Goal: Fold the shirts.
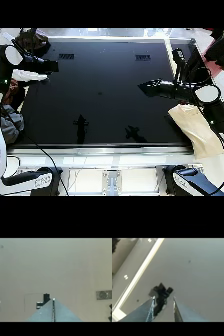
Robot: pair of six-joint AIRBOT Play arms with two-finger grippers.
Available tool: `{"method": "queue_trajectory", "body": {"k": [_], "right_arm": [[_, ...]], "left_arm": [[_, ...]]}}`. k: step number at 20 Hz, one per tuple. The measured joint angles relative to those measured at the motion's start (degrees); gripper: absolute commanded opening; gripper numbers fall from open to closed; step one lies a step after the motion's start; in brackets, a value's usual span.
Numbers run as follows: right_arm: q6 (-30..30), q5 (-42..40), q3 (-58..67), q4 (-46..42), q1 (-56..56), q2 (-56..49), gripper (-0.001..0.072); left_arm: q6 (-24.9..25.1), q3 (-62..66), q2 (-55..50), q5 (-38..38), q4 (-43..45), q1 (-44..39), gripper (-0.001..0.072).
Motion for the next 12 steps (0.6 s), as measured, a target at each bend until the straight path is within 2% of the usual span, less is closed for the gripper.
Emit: {"method": "queue_trajectory", "body": {"k": [12], "right_arm": [[2.62, 4.35, 0.09, 0.00, 0.02, 0.00, 0.0266]], "left_arm": [[0.00, 0.00, 0.00, -0.02, 0.00, 0.00, 0.0012]]}}
